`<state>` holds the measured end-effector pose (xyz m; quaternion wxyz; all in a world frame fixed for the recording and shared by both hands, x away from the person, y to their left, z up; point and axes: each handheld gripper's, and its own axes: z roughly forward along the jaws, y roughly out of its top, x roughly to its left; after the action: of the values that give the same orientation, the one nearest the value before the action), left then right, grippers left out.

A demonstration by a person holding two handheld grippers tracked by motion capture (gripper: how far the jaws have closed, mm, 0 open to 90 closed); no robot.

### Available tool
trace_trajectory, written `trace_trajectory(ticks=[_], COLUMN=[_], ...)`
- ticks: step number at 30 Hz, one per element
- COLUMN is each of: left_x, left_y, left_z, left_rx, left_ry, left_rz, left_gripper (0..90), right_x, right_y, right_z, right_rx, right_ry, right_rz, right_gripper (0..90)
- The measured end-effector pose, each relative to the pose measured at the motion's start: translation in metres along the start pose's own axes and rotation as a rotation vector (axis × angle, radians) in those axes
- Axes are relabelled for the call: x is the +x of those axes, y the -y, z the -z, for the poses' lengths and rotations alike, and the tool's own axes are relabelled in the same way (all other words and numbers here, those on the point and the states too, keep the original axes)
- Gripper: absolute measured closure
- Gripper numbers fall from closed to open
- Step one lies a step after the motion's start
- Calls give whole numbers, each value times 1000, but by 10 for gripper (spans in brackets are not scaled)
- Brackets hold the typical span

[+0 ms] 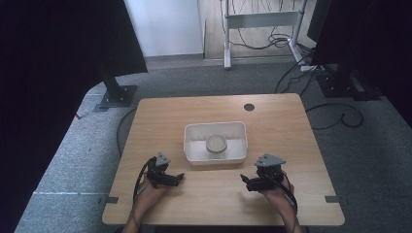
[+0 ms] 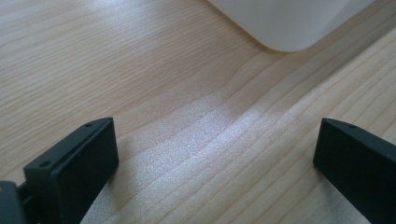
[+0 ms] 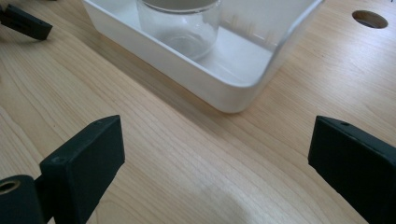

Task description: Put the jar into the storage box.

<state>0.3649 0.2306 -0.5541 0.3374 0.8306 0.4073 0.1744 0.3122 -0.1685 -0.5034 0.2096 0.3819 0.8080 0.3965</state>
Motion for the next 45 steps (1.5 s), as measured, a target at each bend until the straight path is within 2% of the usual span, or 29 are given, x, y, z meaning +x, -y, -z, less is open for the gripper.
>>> trace_trajectory(ticks=[14, 24, 45], left_x=[0, 0, 0], left_y=[0, 0, 0], left_z=[0, 0, 0], left_rx=[0, 0, 0], left_ry=[-1, -1, -2], left_rz=[1, 2, 2], left_gripper=[0, 0, 0], right_x=[-11, -16, -21], right_y=[28, 47, 88], right_z=[15, 22, 33], right_rx=[12, 25, 89], right_ry=[41, 73, 99], right_rz=[-39, -47, -104], right_gripper=[34, 34, 36])
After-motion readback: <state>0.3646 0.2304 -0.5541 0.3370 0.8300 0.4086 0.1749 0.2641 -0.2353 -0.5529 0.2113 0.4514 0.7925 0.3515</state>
